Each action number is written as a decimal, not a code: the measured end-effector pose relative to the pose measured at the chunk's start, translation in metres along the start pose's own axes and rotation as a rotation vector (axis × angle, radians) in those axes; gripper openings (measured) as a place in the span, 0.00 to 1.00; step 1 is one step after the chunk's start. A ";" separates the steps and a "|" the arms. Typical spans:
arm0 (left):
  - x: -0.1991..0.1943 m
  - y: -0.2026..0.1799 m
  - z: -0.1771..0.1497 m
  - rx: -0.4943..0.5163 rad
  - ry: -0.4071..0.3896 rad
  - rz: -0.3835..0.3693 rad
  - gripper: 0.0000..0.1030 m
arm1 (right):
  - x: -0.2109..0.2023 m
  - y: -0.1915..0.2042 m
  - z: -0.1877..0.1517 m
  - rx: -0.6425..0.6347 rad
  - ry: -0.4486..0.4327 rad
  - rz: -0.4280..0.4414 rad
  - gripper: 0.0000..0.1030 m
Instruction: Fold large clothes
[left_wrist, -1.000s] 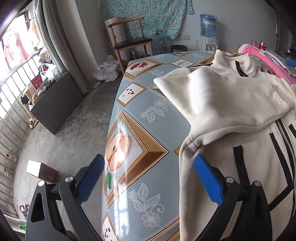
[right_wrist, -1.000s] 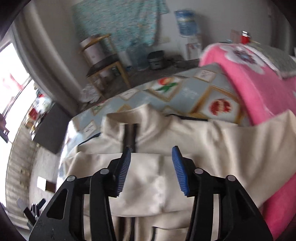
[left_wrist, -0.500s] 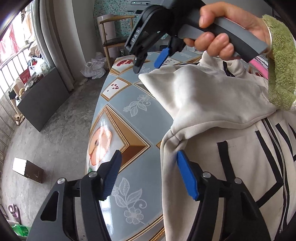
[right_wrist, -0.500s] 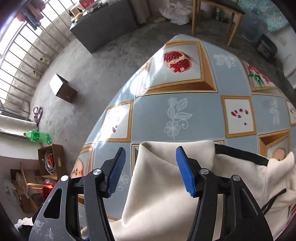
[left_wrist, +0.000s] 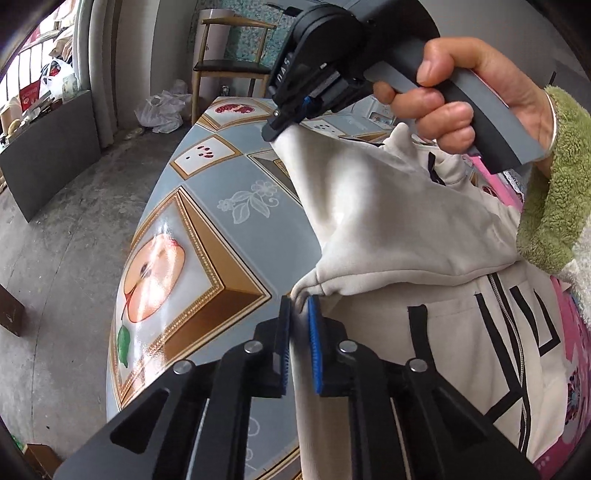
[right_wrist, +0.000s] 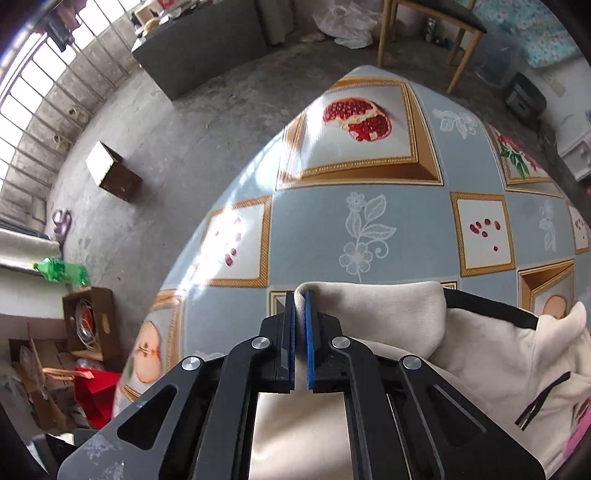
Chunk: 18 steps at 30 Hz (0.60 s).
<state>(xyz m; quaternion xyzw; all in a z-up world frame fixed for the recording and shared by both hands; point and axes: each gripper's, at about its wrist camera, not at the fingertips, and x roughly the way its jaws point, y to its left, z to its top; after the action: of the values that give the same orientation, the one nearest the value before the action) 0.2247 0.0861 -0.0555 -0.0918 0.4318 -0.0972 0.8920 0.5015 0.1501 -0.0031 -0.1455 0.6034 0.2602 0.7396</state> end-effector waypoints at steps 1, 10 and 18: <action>-0.005 -0.001 0.000 0.000 -0.023 0.002 0.07 | -0.006 -0.004 0.002 0.019 -0.027 0.016 0.04; -0.027 -0.012 0.017 0.060 -0.158 0.115 0.06 | -0.026 -0.033 0.019 0.154 -0.148 0.169 0.04; -0.010 -0.005 0.002 0.056 -0.051 0.131 0.06 | 0.029 -0.024 0.031 0.184 -0.138 0.174 0.01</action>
<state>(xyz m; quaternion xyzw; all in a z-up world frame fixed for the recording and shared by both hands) 0.2199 0.0843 -0.0450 -0.0408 0.4110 -0.0486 0.9094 0.5445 0.1527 -0.0262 -0.0059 0.5826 0.2761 0.7644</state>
